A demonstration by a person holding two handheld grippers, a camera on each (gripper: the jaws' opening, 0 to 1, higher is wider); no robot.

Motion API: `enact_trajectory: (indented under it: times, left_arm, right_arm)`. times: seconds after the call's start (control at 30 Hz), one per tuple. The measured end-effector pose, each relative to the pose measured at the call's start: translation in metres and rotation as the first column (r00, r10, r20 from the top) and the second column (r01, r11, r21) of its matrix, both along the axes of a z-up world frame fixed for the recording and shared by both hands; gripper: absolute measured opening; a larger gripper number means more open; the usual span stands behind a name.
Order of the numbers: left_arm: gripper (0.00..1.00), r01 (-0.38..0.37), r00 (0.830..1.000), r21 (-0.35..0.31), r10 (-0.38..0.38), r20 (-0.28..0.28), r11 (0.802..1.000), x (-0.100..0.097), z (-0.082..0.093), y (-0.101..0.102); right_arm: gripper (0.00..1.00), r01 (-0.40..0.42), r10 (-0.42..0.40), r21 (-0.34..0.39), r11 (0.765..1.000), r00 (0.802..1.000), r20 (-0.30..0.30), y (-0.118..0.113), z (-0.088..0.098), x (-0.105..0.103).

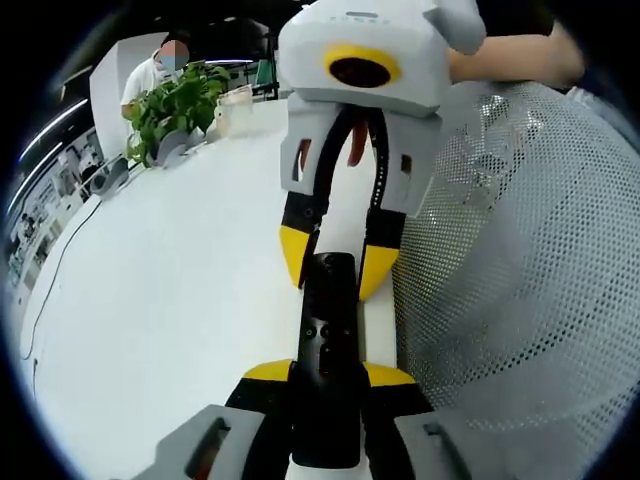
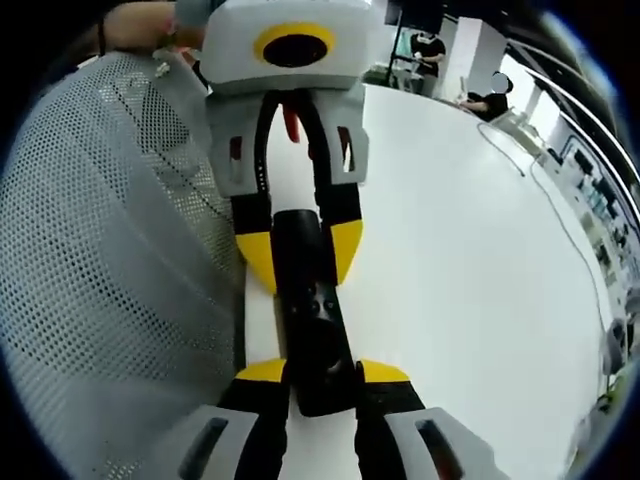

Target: Press the specified remote control buttons in sequence, fully releasing each button before pressing the next.

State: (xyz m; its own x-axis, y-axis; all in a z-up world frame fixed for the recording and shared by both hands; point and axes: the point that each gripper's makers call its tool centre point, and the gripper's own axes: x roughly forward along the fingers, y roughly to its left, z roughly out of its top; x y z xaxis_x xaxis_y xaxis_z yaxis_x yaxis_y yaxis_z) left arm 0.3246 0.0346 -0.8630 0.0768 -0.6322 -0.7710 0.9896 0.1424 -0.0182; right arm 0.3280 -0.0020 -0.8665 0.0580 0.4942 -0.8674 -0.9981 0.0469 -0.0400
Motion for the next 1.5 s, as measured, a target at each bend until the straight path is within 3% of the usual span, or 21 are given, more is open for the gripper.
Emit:
enact_trajectory:
  times: [0.33, 0.4, 0.6, 0.7, 0.97, 1.13, 1.4, 1.5]
  left_arm:
    - [0.25, -0.015, 1.000, -0.006, 0.015, -0.013, 1.000, 0.001, 0.000, 0.000]
    - [0.26, -0.062, 0.997, -0.015, 0.061, -0.044, 0.998, 0.003, 0.001, -0.001]
    - [0.42, -0.137, 0.988, -0.018, 0.135, -0.077, 0.990, 0.008, 0.003, -0.005]
    - [0.49, -0.186, 0.980, -0.062, 0.180, -0.085, 0.981, 0.013, 0.013, -0.009]
    - [0.68, -0.254, 0.967, -0.114, 0.249, -0.051, 0.961, 0.025, 0.034, -0.008]
    - [0.76, -0.343, 0.939, -0.151, 0.341, -0.039, 0.927, 0.035, 0.051, -0.001]
    - [0.90, -0.415, 0.908, -0.222, 0.417, -0.041, 0.882, 0.039, 0.074, 0.006]
    - [0.97, -0.450, 0.889, -0.274, 0.454, -0.054, 0.850, 0.041, 0.087, 0.008]
  right_arm:
    - [0.21, 0.001, -0.001, 0.001, 1.000, 1.000, -0.013, 0.000, 0.000, 0.001]
    - [0.21, 0.012, -0.012, 0.000, 1.000, 1.000, -0.012, 0.000, 0.000, 0.001]
    - [0.20, 0.086, -0.086, 0.018, 0.996, 0.996, -0.038, 0.002, 0.001, 0.007]
    - [0.20, 0.099, -0.098, 0.016, 0.995, 0.995, -0.035, 0.001, 0.000, 0.008]
    - [0.20, 0.124, -0.123, 0.020, 0.992, 0.992, -0.032, 0.002, 0.000, 0.012]
    - [0.20, 0.130, -0.129, 0.023, 0.991, 0.991, -0.037, 0.002, 0.000, 0.012]
    - [0.20, 0.138, -0.137, 0.033, 0.990, 0.990, -0.039, 0.003, 0.001, 0.014]
    - [0.20, 0.139, -0.138, 0.035, 0.990, 0.990, -0.039, 0.003, 0.001, 0.014]
